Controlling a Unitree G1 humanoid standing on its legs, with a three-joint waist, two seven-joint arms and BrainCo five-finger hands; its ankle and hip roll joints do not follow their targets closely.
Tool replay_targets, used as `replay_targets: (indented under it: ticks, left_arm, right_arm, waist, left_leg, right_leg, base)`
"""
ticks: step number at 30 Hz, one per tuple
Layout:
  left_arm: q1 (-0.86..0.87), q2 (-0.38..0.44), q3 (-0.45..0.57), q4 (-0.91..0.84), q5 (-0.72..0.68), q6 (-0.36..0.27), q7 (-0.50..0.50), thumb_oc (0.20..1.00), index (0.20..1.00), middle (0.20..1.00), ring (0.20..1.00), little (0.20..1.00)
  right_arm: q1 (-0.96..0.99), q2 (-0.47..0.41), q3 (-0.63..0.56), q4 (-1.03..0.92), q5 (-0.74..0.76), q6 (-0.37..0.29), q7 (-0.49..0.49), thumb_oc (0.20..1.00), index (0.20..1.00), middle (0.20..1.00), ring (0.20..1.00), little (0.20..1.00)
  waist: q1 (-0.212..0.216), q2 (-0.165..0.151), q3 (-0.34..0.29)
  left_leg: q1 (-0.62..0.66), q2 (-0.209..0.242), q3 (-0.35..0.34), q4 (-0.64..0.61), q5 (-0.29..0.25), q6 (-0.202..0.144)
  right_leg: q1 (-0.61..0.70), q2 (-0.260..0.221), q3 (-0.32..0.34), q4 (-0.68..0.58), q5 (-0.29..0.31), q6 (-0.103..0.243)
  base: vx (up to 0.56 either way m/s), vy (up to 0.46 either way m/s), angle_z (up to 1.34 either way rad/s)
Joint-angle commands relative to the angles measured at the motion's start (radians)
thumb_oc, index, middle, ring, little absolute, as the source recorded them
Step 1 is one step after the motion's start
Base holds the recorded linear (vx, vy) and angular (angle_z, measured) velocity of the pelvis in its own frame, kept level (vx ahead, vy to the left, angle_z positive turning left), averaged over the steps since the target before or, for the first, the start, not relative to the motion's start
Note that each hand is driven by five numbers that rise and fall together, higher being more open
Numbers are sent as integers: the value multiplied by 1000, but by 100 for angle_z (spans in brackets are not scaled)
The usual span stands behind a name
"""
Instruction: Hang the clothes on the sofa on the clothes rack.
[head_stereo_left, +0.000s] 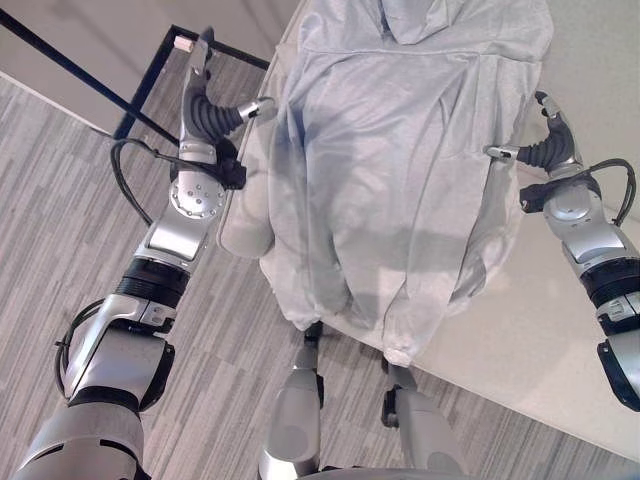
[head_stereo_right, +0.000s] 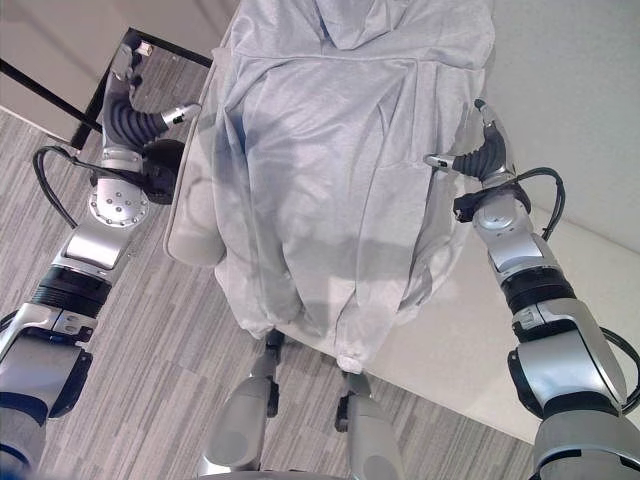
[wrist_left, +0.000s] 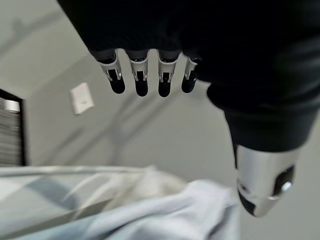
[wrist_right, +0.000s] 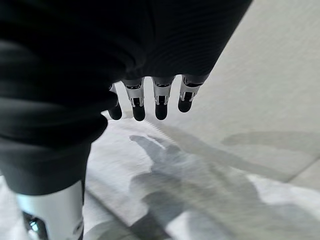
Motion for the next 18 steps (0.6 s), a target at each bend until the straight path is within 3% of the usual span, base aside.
replay_targets:
  ticks: [1, 6, 18]
  left_arm:
    - [-65, 13, 10, 4, 6, -69, 42, 1000, 1000, 1000, 1000, 1000]
    - [-87, 32, -22, 74, 47, -43, 43, 1000, 1000, 1000, 1000, 1000]
    - [-113, -19, -110, 280, 31, -10, 21, 1000, 1000, 1000, 1000, 1000]
  right_arm:
    - [8, -23, -14, -53, 17, -52, -37, 1000, 1000, 1000, 1000, 1000]
    - [-32, -16, 12, -39, 19, -55, -38, 1000, 1000, 1000, 1000, 1000]
    - [-149, 49, 99, 17, 25, -29, -58, 1000, 1000, 1000, 1000, 1000]
  waist:
    - [11, -12, -69]
    - [13, -10, -64]
    - [5, -15, -41]
  left_leg:
    - [-24, -20, 33, 2, -14, -86]
    - [-32, -22, 33, 2, -12, -85]
    - [-86, -24, 32, 2, 1, -83]
  right_leg:
    - [-13, -31, 33, 4, -20, 116]
    - [-23, -33, 32, 4, -18, 118]
    - [-73, -23, 34, 4, -7, 119]
  base:
    - [32, 8, -1]
    - [22, 1, -1]
    - [0, 2, 0]
